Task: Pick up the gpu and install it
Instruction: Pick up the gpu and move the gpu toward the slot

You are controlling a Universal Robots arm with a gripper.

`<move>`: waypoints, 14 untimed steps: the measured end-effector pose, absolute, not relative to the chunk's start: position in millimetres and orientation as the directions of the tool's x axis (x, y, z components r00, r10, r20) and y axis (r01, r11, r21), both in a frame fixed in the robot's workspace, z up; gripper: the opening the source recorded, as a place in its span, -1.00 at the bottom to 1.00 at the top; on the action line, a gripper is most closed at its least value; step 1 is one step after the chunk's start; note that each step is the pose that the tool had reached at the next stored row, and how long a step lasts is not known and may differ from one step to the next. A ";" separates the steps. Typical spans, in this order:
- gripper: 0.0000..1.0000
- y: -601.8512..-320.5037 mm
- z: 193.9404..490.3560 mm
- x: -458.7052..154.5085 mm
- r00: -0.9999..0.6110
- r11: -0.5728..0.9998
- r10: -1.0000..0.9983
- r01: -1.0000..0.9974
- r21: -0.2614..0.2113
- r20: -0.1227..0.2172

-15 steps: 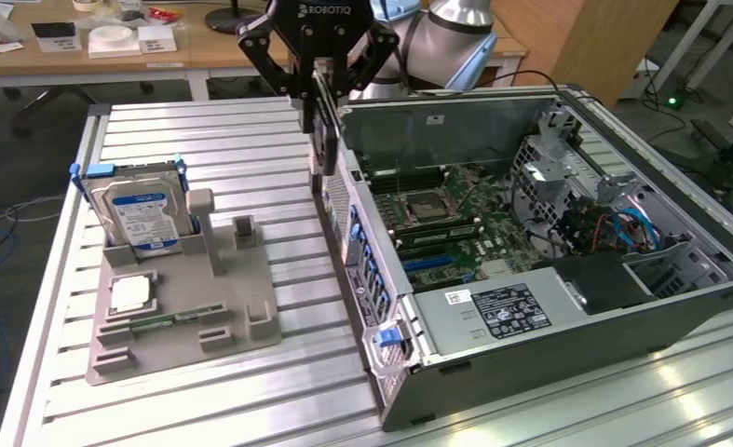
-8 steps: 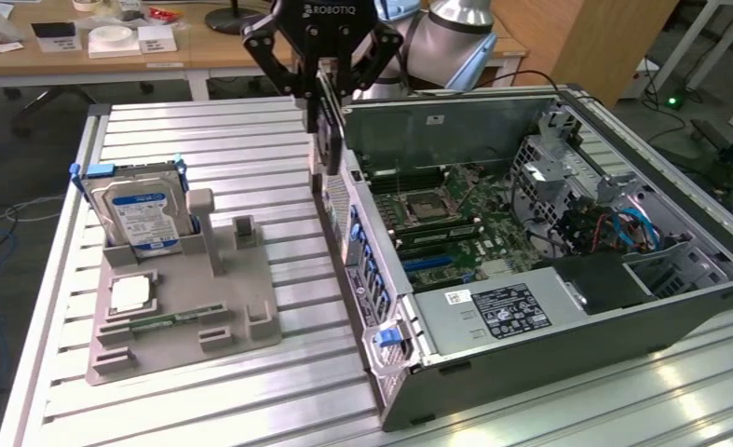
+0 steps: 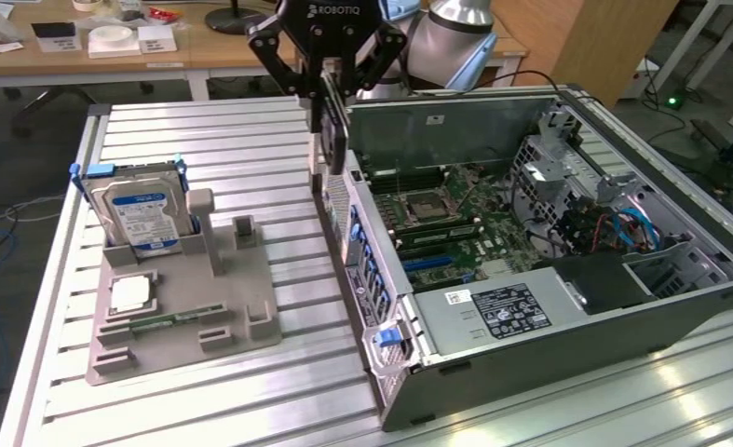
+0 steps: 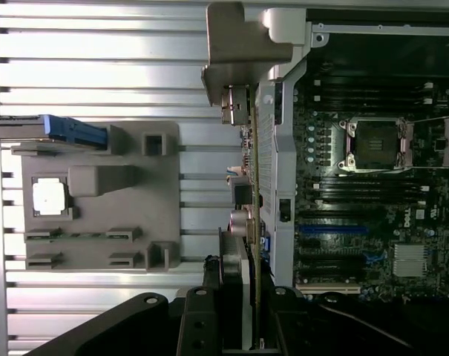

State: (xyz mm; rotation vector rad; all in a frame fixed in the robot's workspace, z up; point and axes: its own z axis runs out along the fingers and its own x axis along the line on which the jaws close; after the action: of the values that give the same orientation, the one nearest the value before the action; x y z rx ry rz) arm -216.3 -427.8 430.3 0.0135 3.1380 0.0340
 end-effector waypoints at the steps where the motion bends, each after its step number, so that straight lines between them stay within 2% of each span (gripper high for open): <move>1: -0.44 -427.8 430.4 -215.8 -1.000 1.000 0.009 0.009 0.022 -0.003; 14: -0.44 -427.8 430.3 -208.6 -1.000 1.000 0.009 0.009 0.022 -0.003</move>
State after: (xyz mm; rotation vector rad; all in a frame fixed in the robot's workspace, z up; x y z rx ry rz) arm -208.6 -427.8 430.3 0.0134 3.1380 0.0339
